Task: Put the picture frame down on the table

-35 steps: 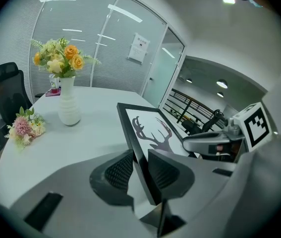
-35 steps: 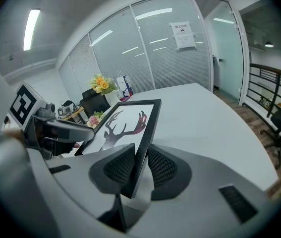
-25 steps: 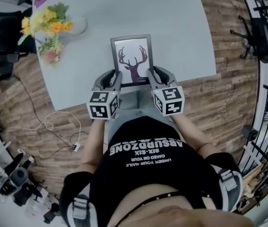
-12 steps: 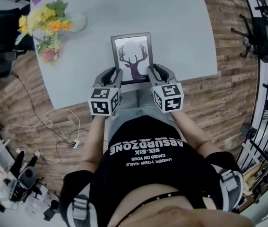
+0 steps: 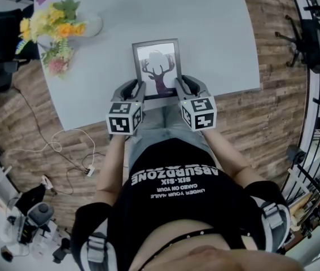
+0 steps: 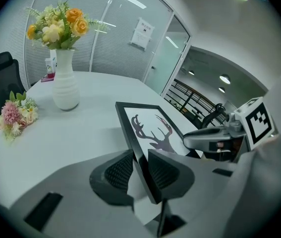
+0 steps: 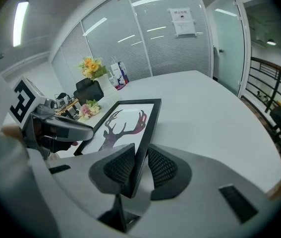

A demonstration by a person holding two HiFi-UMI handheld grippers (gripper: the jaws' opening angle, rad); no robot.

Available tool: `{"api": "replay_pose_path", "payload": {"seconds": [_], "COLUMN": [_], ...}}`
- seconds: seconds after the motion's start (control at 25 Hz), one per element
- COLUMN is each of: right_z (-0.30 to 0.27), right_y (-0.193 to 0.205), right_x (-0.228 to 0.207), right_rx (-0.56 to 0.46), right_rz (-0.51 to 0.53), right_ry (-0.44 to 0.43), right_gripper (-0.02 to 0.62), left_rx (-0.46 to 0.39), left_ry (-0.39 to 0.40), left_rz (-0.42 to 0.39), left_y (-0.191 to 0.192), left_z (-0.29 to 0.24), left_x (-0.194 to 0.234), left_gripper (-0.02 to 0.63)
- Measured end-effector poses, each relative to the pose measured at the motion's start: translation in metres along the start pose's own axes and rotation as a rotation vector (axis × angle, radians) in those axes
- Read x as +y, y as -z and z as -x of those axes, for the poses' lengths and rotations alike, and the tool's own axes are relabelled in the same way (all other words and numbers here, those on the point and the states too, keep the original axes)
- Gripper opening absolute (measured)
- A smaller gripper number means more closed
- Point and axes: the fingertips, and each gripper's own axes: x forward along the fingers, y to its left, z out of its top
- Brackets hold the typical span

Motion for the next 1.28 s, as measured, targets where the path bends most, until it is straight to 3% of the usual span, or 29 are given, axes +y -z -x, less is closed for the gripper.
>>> {"api": "replay_pose_path", "payload": {"seconds": [1.28], "right_z": [-0.028], "right_y": [0.029], "right_x": [-0.005], "right_rx": [0.085], "right_rz": [-0.021], "right_ry": [0.013], "right_gripper": [0.095], "left_rx": [0.082], "left_ry": [0.008], "left_rz": [0.008], "left_y": [0.027], "left_z": [-0.026], "left_x": [0.013], "left_gripper": [0.106]}}
